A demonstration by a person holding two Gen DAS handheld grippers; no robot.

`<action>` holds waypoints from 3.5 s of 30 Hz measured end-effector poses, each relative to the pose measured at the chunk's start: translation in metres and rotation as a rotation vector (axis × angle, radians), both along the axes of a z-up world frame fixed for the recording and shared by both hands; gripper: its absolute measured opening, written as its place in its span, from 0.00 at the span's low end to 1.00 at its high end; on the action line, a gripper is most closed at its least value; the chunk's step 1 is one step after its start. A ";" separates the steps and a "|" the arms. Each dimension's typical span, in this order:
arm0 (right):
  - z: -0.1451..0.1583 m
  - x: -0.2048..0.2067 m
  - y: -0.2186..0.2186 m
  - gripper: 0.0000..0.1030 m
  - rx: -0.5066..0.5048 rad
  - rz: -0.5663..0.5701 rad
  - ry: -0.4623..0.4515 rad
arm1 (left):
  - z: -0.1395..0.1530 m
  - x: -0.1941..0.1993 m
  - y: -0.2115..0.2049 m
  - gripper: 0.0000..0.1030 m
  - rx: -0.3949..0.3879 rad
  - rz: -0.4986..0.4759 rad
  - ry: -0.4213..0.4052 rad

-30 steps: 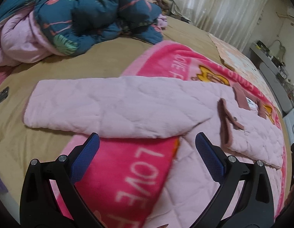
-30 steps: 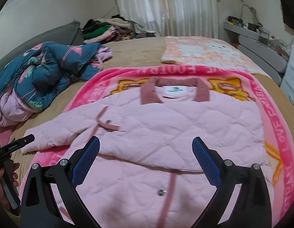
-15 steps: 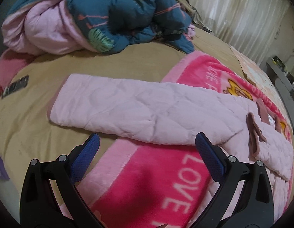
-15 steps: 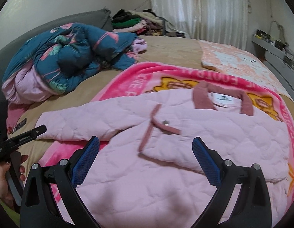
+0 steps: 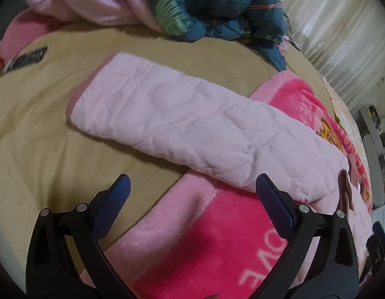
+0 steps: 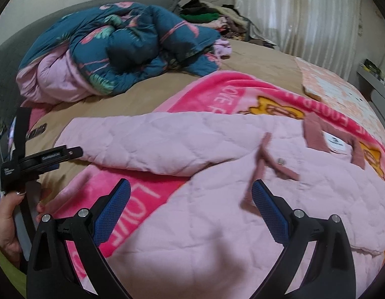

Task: Fold large clothes
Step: 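Move the left tool toward the other jacket sleeve cuff, then grasp the sleeve cuff with the left tool and lift it up, then fold the held sleeve across the jacket body and open the left tool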

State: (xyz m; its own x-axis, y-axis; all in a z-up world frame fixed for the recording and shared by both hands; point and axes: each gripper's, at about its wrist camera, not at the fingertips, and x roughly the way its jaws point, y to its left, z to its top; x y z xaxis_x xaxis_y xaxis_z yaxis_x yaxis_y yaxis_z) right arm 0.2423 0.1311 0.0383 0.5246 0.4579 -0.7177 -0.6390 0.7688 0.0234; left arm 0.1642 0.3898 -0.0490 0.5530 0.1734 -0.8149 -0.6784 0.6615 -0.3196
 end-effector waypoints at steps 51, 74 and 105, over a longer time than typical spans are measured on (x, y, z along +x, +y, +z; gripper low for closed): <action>0.017 -0.011 -0.118 0.94 0.061 -0.182 -0.019 | 0.138 -0.030 -0.025 0.11 0.177 0.009 -0.561; 0.043 -0.039 -0.227 0.94 0.167 -0.315 -0.089 | 0.226 0.013 -0.146 0.11 0.328 -0.226 -0.590; 0.041 -0.049 -0.423 0.94 0.378 -0.625 -0.068 | 0.224 0.097 -0.346 0.12 0.356 -0.622 -0.569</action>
